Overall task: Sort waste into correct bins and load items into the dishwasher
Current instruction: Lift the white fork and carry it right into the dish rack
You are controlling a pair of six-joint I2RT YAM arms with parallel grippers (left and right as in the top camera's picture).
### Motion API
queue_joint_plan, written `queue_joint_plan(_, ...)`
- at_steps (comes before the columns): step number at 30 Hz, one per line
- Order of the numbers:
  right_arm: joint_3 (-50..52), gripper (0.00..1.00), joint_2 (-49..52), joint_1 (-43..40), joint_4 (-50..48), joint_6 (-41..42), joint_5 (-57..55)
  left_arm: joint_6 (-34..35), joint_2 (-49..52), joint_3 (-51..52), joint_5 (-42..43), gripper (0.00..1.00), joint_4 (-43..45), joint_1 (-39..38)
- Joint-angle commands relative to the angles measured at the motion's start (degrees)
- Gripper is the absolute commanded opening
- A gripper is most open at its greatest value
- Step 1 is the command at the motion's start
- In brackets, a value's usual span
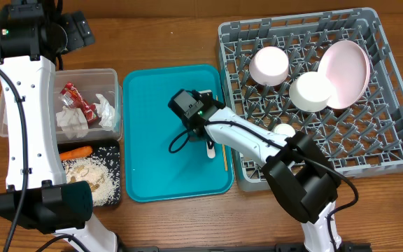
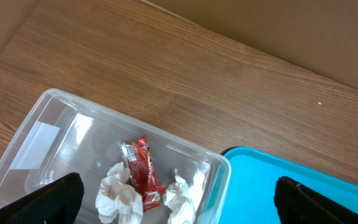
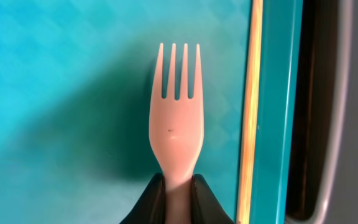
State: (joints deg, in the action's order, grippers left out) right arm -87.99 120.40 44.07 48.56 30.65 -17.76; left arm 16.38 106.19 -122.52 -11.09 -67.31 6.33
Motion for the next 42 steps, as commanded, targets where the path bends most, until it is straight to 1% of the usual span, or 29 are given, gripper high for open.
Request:
queue_joint_plan(1,-3.63,0.04,-4.48,0.28,0.59,-2.84,4.15,0.52,-0.87,-1.38,0.46,1.0,0.04,-0.02)
queue_joint_plan(6,-4.04,0.04,-8.33,-0.26,-0.2,-7.02,9.97,0.52,-0.87,-1.38,0.46,1.0,0.04,-0.02)
queue_joint_plan(13,-4.04,0.04,-15.58,-3.32,1.03,-7.21,9.94,0.52,-0.87,-1.38,0.46,1.0,0.04,-0.02)
queue_joint_plan(20,-4.02,0.04,-21.35,-8.76,3.61,-10.67,10.12,0.55,-0.87,-1.38,0.46,1.0,0.04,-0.02)
queue_joint_plan(23,-3.98,0.04,-21.81,-14.1,5.16,-11.21,10.14,0.55,-0.87,-1.38,0.46,1.0,0.04,-0.02)
queue_joint_plan(25,-3.85,0.04,-21.75,-16.35,5.62,-11.23,10.16,0.52,-0.87,-1.38,0.46,1.0,0.04,-0.02)
queue_joint_plan(30,-3.67,0.04,-21.57,-21.4,6.08,-14.27,10.19,0.52,-0.87,-1.38,0.46,1.0,0.04,-0.02)
queue_joint_plan(36,-1.18,0.04,-21.2,-24.72,5.79,-15.21,10.21,0.52,-0.87,-1.38,0.46,1.0,0.04,-0.02)
queue_joint_plan(42,2.01,0.04,-20.63,-25.09,2.89,-16.2,10.1,0.52,-0.87,-1.38,0.46,1.0,0.04,-0.02)
